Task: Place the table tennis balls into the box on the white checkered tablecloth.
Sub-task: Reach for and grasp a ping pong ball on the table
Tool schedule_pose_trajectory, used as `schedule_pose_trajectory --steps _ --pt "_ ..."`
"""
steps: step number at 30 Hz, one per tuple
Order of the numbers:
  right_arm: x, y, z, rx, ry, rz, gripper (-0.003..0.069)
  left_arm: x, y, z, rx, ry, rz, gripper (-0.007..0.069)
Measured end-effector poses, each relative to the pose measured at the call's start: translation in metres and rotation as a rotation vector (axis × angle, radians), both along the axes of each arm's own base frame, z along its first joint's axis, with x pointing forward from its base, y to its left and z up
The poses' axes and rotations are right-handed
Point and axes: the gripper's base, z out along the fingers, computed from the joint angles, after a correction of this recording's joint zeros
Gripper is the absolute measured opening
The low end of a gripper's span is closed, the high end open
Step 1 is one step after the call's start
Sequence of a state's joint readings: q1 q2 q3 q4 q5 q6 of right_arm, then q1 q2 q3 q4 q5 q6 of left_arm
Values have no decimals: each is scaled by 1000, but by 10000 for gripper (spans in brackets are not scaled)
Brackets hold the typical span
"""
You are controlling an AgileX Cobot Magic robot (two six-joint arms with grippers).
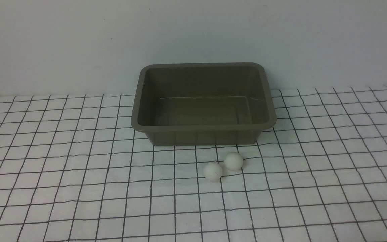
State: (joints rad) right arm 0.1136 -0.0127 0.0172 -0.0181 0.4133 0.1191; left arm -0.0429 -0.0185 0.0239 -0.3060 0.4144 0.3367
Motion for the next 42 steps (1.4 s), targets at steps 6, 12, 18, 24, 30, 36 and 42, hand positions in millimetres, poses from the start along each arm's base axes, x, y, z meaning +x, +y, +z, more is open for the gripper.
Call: schedule_pose_trajectory --steps 6,12,18,24,30,36,42 --pt "0 0 0 0 0 0 -18 0 0 0 0 0 0 -4" --pt "0 0 0 0 0 0 -18 0 0 0 0 0 0 -4" --pt "0 0 0 0 0 0 -18 0 0 0 0 0 0 -4" --pt "0 0 0 0 0 0 -18 0 0 0 0 0 0 -4" --pt "0 0 0 0 0 0 -18 0 0 0 0 0 0 -4" --pt "1 4 2 245 -14 -11 -18 0 0 0 0 0 0 -4" --pt "2 7 13 681 -80 -31 -18 0 0 0 0 0 0 -4"
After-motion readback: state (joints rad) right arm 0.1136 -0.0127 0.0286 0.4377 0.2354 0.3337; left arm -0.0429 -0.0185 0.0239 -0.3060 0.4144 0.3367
